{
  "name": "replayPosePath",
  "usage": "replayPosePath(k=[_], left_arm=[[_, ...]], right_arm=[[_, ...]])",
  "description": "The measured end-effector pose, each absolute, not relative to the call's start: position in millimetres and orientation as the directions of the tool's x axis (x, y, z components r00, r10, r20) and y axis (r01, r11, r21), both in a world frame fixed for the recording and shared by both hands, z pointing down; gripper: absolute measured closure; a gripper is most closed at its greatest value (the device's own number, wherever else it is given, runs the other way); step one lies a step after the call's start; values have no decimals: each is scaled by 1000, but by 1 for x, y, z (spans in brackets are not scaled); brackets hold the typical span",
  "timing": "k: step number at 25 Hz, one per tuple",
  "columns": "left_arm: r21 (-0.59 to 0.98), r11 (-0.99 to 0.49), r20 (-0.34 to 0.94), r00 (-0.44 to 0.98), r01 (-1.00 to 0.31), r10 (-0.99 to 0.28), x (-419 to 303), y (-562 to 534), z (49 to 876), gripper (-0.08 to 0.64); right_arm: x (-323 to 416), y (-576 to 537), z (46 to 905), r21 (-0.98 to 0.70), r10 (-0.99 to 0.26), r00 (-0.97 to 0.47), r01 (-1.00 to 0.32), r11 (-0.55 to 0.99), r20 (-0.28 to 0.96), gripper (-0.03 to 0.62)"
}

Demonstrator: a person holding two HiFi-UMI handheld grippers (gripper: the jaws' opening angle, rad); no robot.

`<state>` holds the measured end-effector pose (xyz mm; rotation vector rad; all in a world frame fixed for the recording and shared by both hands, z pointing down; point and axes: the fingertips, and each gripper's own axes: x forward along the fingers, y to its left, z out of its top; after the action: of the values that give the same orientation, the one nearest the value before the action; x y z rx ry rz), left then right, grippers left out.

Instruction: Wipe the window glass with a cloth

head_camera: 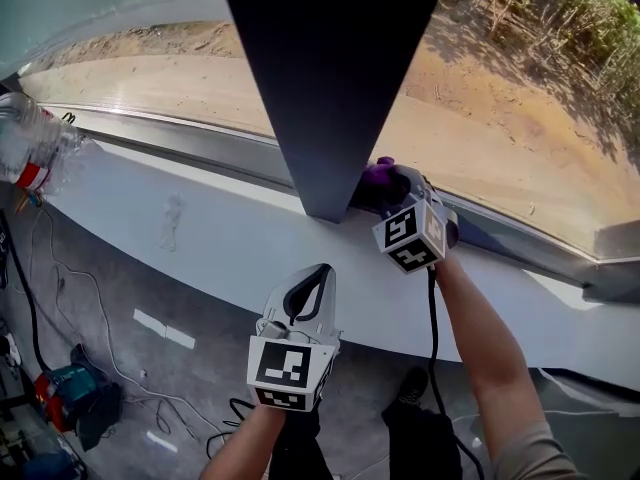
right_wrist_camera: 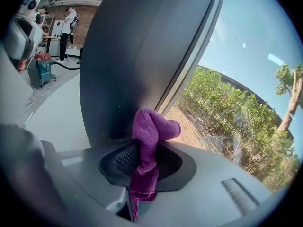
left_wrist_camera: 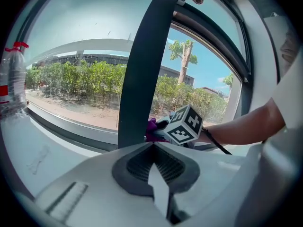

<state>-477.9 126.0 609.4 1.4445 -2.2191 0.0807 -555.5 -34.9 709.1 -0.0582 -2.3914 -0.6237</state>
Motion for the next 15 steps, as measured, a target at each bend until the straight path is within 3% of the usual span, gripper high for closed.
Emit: replayPosePath(k=[15], left_arm=[[122,387,443,-299,-914,-845,-462,80,587,560]], right_arm=[[-514,-60,667,432,-144,-792,162,887,593,495]])
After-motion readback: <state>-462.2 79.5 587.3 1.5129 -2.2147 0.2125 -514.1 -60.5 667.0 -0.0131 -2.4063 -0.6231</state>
